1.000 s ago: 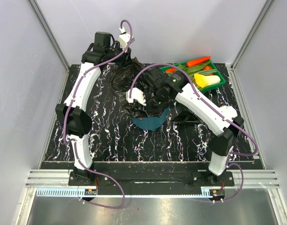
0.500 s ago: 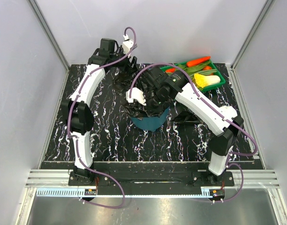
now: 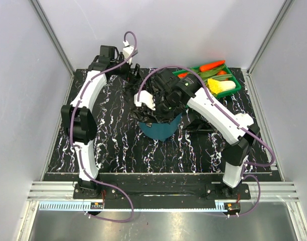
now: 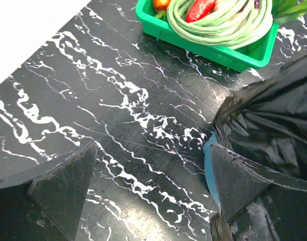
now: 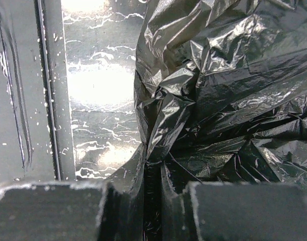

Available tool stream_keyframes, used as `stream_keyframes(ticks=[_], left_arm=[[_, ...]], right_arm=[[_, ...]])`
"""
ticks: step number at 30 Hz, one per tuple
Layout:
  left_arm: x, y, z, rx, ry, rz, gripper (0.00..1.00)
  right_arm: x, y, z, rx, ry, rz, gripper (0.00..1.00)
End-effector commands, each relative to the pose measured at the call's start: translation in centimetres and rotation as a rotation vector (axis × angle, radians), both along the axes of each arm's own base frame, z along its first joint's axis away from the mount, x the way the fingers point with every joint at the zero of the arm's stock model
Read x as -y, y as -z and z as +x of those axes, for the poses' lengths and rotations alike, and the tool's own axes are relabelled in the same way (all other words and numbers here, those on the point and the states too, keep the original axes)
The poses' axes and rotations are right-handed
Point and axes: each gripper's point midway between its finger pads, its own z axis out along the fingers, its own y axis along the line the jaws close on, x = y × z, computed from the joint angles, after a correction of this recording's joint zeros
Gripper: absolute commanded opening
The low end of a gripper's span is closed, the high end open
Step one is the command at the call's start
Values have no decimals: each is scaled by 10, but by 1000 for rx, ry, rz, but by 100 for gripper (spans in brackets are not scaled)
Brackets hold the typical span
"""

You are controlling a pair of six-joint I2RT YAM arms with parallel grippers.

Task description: Put the trash bags into the trash bin

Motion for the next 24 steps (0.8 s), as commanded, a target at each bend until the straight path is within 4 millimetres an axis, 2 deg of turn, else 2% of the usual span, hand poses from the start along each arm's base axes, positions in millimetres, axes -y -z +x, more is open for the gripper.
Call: stream_keyframes(ticks=[1, 5, 7, 10, 13, 14, 19, 22, 24], left_arm=[[-14, -82, -12, 168, 4, -54, 99], [-21, -104, -21, 197, -8, -62, 99], [-24, -115, -26, 207, -23, -73, 99], [-26, -132, -35, 213, -46, -98, 99], [-24, -146, -52, 191, -53, -141, 99], [-24, -147, -58, 171, -60, -158, 99], [-21, -138, -96, 41, -105, -247, 99], [-25, -120, -113, -44, -162, -260, 99], [-20, -111, -127, -91, -163, -277, 99]], right_arm=[[2, -16, -3, -8, 49, 8, 5], [2, -21, -3, -9, 68, 21, 8], [0, -24, -5, -17, 72, 33, 13], [-1, -24, -7, -31, 85, 36, 22], [-2, -20, -8, -51, 103, 39, 35], [-3, -19, -8, -55, 107, 43, 40], [-4, -13, -4, -39, 135, 46, 45], [-4, -12, -3, -34, 146, 51, 46], [-5, -11, -3, -35, 149, 53, 47]])
